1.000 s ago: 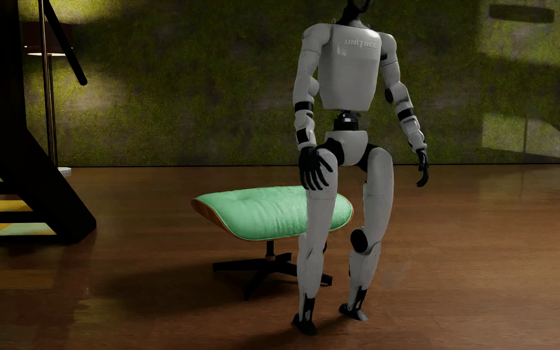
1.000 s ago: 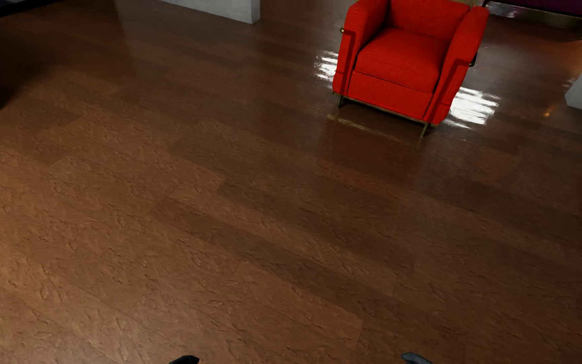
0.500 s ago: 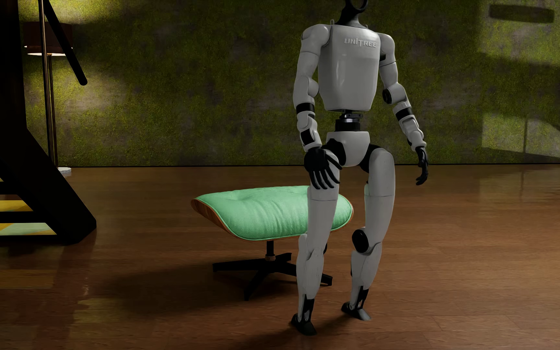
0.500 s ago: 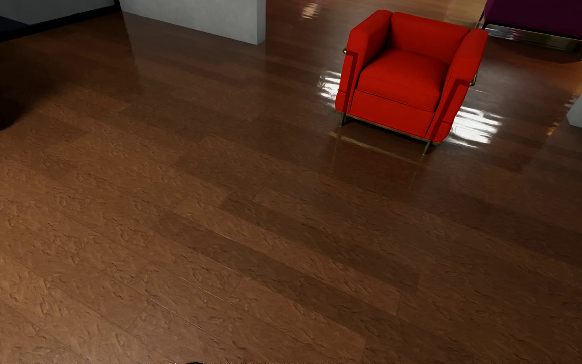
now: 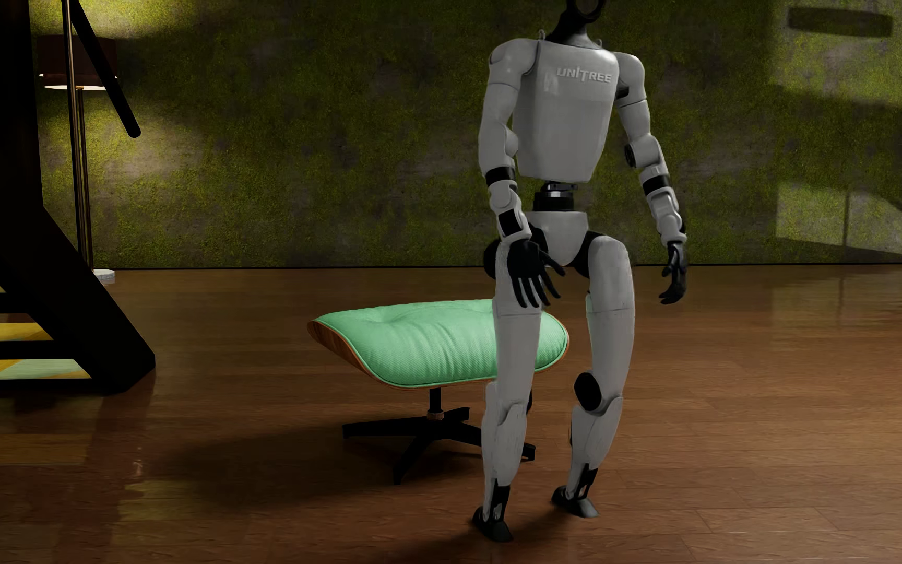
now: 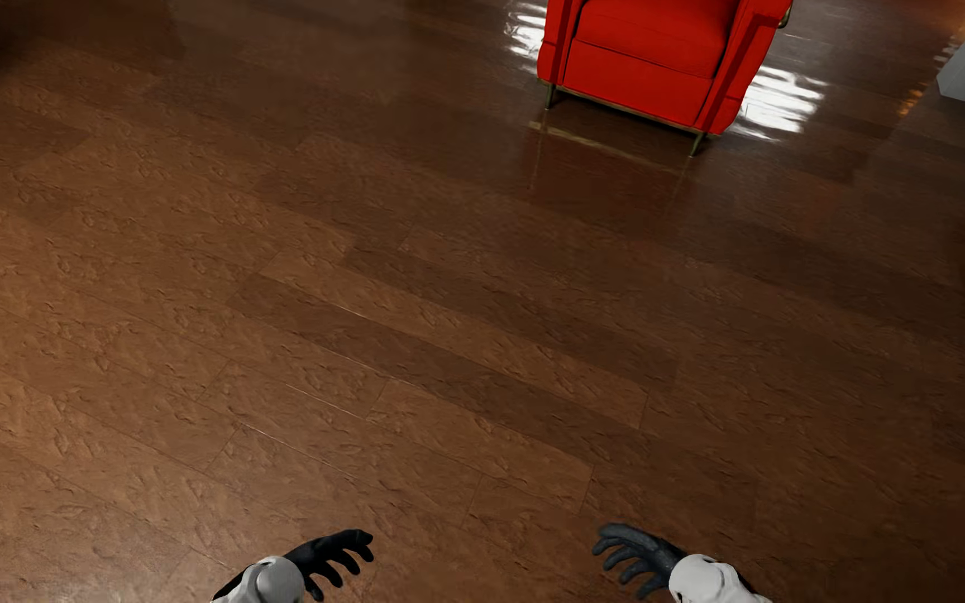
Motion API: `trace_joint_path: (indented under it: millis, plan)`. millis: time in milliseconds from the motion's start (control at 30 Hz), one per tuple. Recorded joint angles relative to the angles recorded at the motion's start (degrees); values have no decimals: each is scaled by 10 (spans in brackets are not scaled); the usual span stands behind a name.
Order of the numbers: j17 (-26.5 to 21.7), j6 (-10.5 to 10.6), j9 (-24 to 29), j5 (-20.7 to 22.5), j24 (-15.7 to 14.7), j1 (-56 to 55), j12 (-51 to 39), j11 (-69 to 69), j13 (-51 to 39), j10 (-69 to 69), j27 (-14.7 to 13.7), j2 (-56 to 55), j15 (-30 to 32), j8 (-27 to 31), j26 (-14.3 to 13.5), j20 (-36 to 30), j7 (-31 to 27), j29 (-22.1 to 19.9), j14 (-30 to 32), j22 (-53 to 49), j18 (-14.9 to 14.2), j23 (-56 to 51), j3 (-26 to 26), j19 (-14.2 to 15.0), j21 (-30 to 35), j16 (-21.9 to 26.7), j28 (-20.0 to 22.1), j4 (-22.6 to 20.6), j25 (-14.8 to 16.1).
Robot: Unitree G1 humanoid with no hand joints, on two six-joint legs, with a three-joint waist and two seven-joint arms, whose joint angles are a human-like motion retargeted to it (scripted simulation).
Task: Take a seat on chair
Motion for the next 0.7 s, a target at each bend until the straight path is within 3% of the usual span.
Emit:
trace_joint_path:
  millis: [100, 233, 300, 333, 367, 433, 533, 633, 700]
  plan:
    - [-10, -2, 70, -19, 21, -130, -89, 156, -76, 125, -3, -147, -33, 13, -14, -81, -26, -3, -19, -75, -29, -60, -5, 20, 42, 23, -23, 24, 2]
    - [-46, -1, 182, -40, 56, -300, -229, 357, -175, 306, -21, -326, -82, 22, -39, -229, -59, -19, -57, -193, -39, -151, -3, 33, 123, 63, -38, 37, -2]
    - [-88, 1, 232, -48, 77, -393, -306, 453, -225, 397, -42, -420, -102, 33, -56, -295, -81, 9, -75, -245, -50, -234, -2, 39, 163, 86, -53, 41, -25]
    - [-121, 1, 255, -53, 88, -439, -345, 502, -248, 443, -51, -466, -113, 41, -73, -331, -90, 19, -84, -284, -58, -291, -2, 47, 182, 105, -61, 45, -20]
    - [-161, 3, 278, -60, 84, -482, -384, 549, -268, 489, -57, -510, -123, 48, -78, -368, -101, 0, -94, -329, -64, -356, -3, 55, 196, 128, -53, 46, -1]
    - [-244, 5, 318, -72, 50, -563, -451, 643, -319, 576, -72, -597, -138, 61, -75, -420, -120, -32, -112, -435, -76, -475, -7, 65, 217, 192, 28, 47, 38]
    - [-337, 6, 370, -77, -12, -677, -515, 759, -396, 697, -98, -713, -155, 82, -76, -454, -149, -133, -134, -571, -94, -602, -6, 87, 264, 293, 183, 56, 105]
    - [-423, 8, 404, -84, -24, -763, -467, 867, -390, 803, -134, -805, -168, 103, -93, -385, -174, -213, -155, -662, -108, -732, -3, 105, 244, 364, 296, 56, 148]
    - [-452, 8, 418, -90, -22, -801, -422, 924, -350, 860, -151, -845, -175, 113, -100, -325, -185, -252, -164, -699, -114, -784, -2, 113, 200, 389, 327, 58, 154]
